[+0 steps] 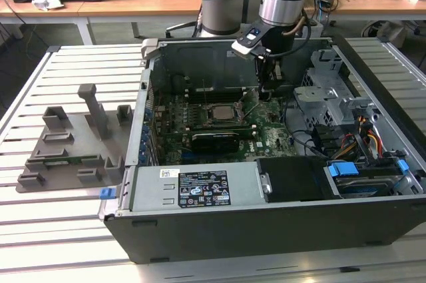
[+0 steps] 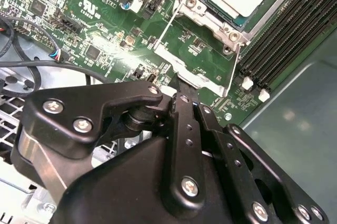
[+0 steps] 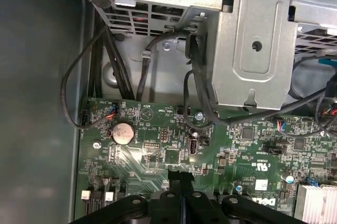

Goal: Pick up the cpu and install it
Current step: 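Close the cpu cover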

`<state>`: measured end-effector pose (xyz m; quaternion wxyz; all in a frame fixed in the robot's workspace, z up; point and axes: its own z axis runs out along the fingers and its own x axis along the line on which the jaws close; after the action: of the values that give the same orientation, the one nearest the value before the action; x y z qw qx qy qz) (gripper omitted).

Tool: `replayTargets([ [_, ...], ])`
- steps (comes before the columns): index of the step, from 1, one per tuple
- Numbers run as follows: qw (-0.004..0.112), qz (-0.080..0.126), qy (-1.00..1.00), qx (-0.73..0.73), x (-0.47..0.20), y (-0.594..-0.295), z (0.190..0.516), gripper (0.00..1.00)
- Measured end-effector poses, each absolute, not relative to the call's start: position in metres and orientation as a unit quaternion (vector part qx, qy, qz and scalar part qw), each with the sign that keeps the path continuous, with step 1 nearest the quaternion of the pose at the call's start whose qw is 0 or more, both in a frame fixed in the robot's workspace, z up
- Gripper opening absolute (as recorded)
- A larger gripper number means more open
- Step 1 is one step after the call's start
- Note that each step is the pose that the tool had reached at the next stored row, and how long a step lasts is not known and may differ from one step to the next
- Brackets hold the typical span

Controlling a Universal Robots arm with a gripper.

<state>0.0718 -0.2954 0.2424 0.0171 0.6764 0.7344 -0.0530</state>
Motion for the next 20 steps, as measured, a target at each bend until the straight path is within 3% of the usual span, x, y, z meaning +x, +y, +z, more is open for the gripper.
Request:
replayTargets([
  [20, 0.017, -0.053, 0.734, 0.676, 0.059, -0.295, 0.242, 0.11],
])
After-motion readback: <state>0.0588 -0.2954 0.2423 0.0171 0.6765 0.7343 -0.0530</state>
